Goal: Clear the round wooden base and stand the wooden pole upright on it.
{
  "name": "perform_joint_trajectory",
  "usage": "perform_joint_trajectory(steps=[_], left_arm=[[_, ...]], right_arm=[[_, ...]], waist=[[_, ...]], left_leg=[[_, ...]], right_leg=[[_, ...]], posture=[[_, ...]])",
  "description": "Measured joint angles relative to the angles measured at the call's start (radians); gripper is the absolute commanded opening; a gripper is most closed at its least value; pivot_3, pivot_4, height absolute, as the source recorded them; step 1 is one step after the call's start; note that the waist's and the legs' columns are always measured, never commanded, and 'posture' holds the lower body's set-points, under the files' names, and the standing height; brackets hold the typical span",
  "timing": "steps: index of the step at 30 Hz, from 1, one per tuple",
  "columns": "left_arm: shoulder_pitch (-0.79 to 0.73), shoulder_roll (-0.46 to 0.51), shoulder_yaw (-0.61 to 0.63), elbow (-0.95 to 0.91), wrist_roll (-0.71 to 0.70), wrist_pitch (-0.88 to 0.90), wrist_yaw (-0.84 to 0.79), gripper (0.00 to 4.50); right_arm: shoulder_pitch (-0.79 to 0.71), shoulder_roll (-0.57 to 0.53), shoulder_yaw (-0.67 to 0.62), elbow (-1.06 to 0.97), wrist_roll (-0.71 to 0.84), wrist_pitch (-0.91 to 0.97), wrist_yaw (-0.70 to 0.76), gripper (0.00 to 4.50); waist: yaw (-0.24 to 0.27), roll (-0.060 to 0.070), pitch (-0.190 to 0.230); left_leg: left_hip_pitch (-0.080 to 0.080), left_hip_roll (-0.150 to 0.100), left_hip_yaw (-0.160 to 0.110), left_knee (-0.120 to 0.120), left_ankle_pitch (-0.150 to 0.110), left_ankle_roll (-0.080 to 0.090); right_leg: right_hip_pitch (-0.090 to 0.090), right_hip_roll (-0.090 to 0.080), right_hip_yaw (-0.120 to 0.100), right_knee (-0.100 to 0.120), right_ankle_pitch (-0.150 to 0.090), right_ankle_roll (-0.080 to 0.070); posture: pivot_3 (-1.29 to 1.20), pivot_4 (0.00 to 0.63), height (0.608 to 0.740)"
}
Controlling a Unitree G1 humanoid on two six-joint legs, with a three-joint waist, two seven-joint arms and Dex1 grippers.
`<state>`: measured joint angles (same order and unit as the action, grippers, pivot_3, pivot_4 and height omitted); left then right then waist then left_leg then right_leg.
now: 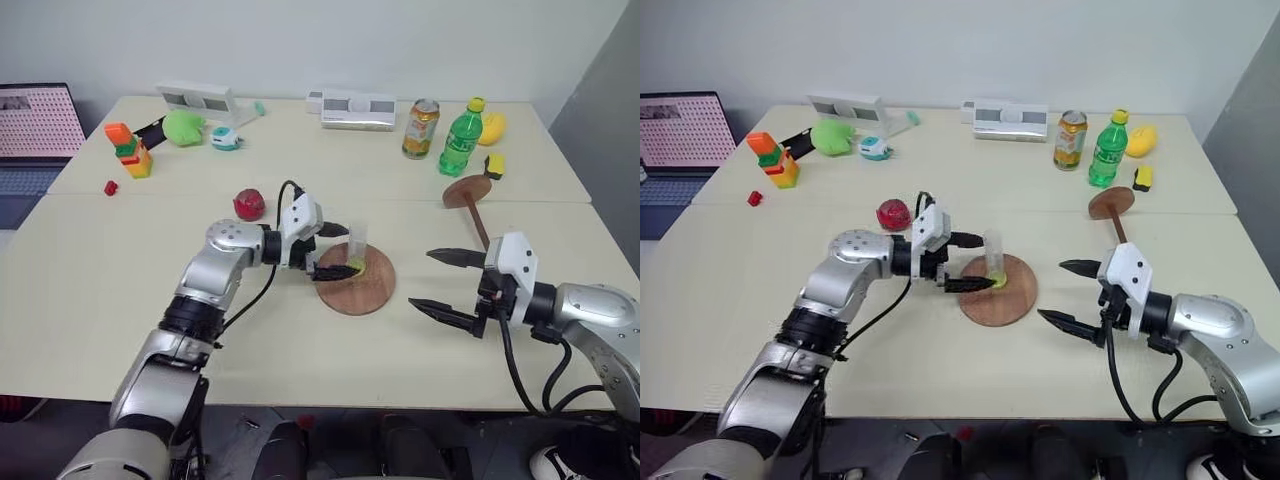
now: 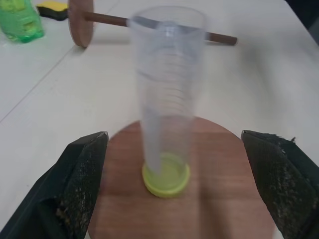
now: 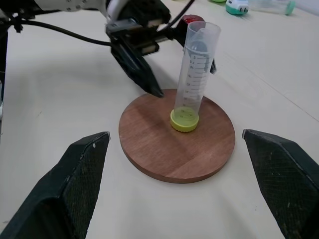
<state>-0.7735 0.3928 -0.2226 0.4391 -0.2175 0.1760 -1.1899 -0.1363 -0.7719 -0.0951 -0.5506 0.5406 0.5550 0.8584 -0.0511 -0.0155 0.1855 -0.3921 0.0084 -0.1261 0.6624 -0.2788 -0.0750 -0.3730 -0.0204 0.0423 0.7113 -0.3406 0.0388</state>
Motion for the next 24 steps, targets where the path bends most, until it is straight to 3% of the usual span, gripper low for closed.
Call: perform_joint_trajectory(steps=[3,6,19,24], left_arm=[[-0.023,-0.047,-0.006,0.065,0.006,-0.013,0.002,4.50],[-0.038,-0.083,-0.006,0.093,0.006,-0.016,0.006,4.04],[-0.031,-0.082,0.037,0.108,0.003,-0.029,0.030,1.30],[-0.043,-0.081,0.086,0.122,0.005,-0.023,0.129,1.21]], right_arm=[[0.003,0.001,-0.003,-0.005,0.001,0.005,-0.015,4.48],[0.005,0.003,-0.003,-0.020,0.005,0.008,-0.025,4.50],[0.011,0.011,-0.003,-0.034,0.024,0.022,-0.060,4.50],[0.006,0.031,-0.001,-0.034,0.029,0.022,-0.075,4.50]], waist=[[0.000,0.000,0.000],[-0.001,0.000,0.000],[-0.003,0.000,0.000],[-0.003,0.000,0.000]], left_leg=[[0.000,0.000,0.000,0.000,0.000,0.000],[0.000,0.000,0.000,0.000,0.000,0.000],[0.000,0.000,-0.001,0.000,0.000,0.000],[0.000,0.000,-0.001,0.000,0.000,0.000]], right_leg=[[0.000,0.000,0.000,0.000,0.000,0.000],[0.000,0.000,0.000,0.000,0.000,0.000],[0.000,0.000,-0.001,0.000,0.000,0.000],[0.000,0.000,-0.001,0.000,0.000,0.000]], posture=[[0.00,0.150,0.740],[0.00,0.150,0.740],[0.00,0.150,0.740],[0.00,0.150,0.740]])
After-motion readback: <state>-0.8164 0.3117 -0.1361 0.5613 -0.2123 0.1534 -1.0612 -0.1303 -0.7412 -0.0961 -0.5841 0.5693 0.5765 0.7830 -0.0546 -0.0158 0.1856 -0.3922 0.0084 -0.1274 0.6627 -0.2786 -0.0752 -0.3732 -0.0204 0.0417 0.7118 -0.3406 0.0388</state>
